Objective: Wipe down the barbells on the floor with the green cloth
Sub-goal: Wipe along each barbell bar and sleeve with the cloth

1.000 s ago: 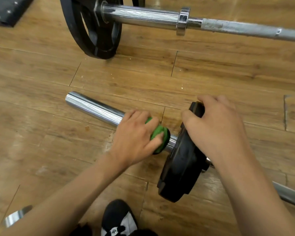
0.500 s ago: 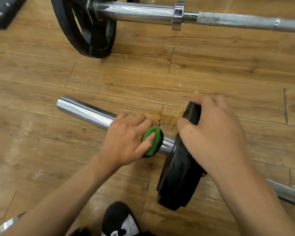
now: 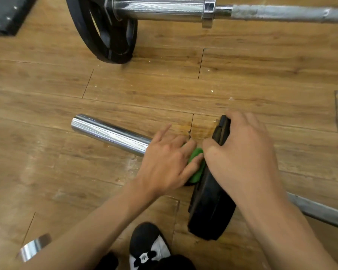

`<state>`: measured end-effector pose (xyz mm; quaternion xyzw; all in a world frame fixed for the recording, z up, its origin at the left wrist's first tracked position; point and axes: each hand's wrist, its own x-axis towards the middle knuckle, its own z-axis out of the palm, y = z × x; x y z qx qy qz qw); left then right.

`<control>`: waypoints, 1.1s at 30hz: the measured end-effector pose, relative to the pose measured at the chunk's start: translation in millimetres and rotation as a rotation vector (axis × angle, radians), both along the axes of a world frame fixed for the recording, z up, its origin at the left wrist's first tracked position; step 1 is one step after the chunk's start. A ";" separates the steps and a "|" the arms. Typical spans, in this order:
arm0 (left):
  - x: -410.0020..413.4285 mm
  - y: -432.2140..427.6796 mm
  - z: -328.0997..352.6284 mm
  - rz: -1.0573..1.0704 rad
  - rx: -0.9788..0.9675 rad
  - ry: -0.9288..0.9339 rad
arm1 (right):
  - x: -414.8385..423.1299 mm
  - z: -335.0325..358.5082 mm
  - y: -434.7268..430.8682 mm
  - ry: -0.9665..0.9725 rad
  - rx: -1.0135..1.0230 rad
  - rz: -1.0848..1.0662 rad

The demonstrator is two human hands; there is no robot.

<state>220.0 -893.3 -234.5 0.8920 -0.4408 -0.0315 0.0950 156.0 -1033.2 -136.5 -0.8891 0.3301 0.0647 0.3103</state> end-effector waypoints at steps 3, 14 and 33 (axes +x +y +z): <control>28.4 38.6 0.3 0.189 0.047 -0.047 | -4.8 3.4 0.9 -0.005 0.006 0.030; -39.5 10.4 4.2 0.049 -0.080 0.102 | 2.8 11.3 -0.6 0.041 -0.068 0.054; -8.6 51.3 -16.6 0.030 -0.086 -0.146 | -5.7 0.9 10.8 -0.053 0.003 -0.021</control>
